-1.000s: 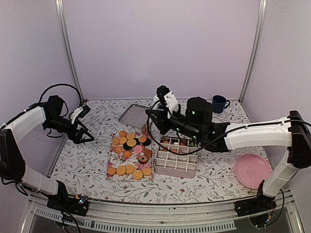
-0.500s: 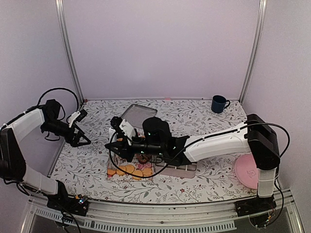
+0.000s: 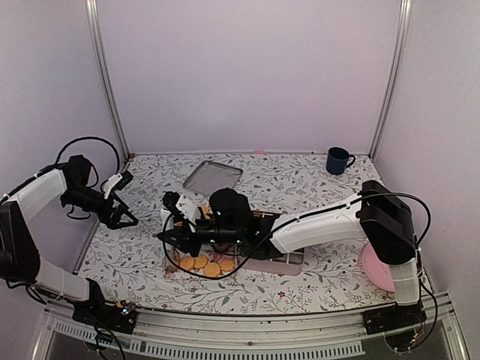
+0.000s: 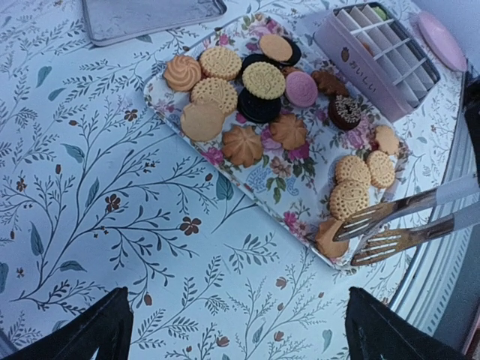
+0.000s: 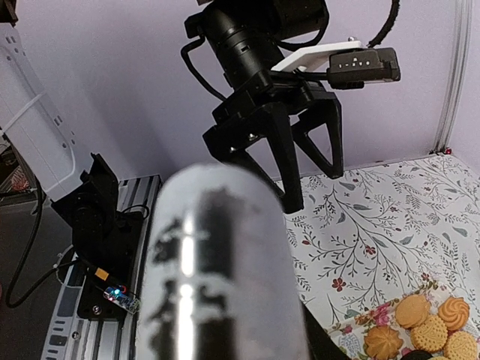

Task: Pack the cookies
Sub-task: Pick up the fake cookies from the plate.

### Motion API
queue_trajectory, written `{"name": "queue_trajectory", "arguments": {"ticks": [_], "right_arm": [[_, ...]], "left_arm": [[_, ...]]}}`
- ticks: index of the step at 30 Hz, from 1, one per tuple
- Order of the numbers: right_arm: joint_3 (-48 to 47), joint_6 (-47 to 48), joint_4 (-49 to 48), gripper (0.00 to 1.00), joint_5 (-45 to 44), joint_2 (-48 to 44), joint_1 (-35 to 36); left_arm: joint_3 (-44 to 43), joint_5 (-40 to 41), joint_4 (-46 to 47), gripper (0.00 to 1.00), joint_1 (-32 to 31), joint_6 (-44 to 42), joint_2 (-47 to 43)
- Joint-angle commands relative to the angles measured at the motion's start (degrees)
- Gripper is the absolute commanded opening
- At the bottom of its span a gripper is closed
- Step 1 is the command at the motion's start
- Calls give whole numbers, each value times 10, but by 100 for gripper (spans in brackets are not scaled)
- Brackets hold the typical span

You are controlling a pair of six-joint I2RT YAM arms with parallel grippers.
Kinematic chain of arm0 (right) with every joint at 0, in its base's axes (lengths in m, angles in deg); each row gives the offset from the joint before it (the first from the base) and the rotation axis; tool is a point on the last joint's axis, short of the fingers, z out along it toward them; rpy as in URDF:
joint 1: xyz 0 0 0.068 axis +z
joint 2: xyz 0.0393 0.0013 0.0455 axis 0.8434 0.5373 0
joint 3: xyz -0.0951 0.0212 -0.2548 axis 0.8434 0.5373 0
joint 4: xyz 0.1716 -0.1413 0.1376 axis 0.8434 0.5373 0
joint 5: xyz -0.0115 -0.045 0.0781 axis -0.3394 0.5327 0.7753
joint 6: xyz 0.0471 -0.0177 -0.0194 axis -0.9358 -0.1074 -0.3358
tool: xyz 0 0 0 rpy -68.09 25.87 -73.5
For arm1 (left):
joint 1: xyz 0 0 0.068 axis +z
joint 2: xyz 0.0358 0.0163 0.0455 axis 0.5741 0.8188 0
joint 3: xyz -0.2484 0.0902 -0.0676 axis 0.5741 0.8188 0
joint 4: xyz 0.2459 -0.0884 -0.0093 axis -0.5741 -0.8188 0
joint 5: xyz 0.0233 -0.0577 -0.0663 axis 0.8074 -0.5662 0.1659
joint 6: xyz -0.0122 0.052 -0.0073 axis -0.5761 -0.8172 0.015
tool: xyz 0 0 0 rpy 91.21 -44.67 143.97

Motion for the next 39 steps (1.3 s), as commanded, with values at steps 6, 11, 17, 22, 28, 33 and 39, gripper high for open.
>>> {"name": "queue_trajectory", "arguments": {"ticks": [6, 11, 17, 22, 28, 33, 39], "right_arm": [[-49, 35, -17, 38, -12, 33, -10], [-48, 27, -16, 41, 5, 44, -15], [-27, 11, -17, 41, 45, 43, -17], [-9, -8, -22, 40, 56, 39, -19], [-7, -14, -25, 22, 45, 35, -21], [-7, -12, -27, 4, 25, 10, -26], [-11, -9, -27, 0, 14, -21, -37]], "left_arm": [[-7, -16, -17, 99, 5, -5, 1], [-4, -18, -17, 99, 5, -5, -2], [-13, -17, -21, 99, 5, -7, 2], [-13, -19, -20, 99, 5, -6, 4], [-10, -15, -19, 99, 5, -6, 0], [-12, -10, -18, 99, 5, -3, 2], [-1, -2, -4, 99, 5, 4, 2]]}}
